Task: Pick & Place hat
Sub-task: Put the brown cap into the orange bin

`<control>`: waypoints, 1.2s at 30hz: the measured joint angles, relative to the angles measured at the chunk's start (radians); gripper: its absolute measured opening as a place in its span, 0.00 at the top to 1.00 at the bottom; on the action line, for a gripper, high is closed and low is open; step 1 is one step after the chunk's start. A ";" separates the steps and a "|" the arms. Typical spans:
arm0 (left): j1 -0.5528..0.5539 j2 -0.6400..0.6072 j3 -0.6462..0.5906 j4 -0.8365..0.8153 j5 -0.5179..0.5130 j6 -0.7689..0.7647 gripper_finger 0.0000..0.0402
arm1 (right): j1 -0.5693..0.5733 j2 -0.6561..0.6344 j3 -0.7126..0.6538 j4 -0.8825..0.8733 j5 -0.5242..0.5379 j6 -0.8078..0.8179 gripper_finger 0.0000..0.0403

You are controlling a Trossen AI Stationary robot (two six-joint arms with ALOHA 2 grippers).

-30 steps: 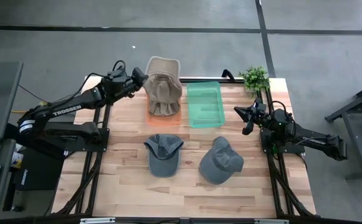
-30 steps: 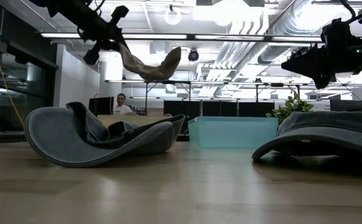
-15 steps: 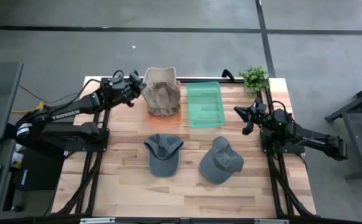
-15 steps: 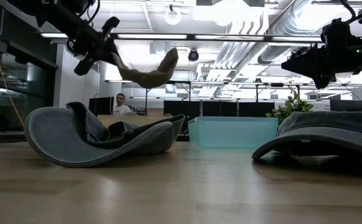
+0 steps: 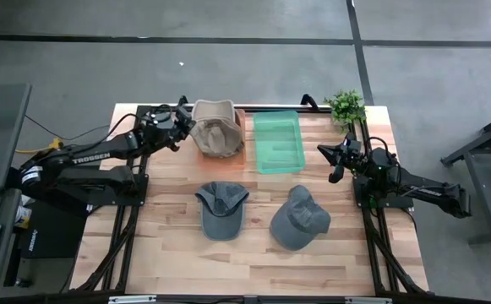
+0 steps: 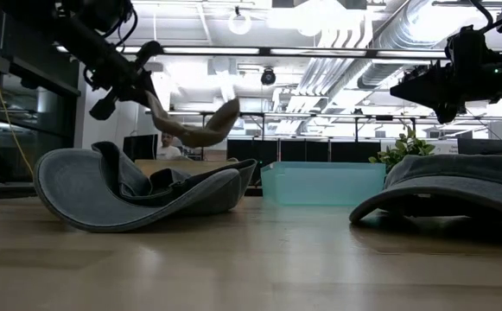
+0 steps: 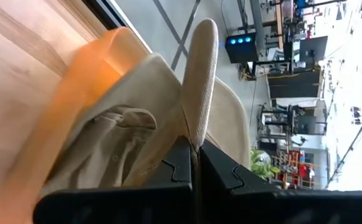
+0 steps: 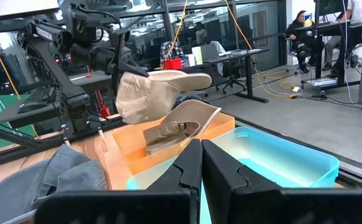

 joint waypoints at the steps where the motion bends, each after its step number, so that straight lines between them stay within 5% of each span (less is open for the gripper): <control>1: 0.000 0.001 -0.005 0.001 -0.002 0.001 1.00 | 0.000 0.000 0.000 0.000 0.000 0.000 0.99; 10: 0.000 0.088 -0.015 0.081 -0.002 0.130 1.00 | 0.000 0.000 0.000 0.000 0.000 0.000 0.99; 36: 0.000 0.255 -0.015 0.166 0.014 0.128 1.00 | 0.000 0.000 0.000 0.000 0.000 0.000 0.99</control>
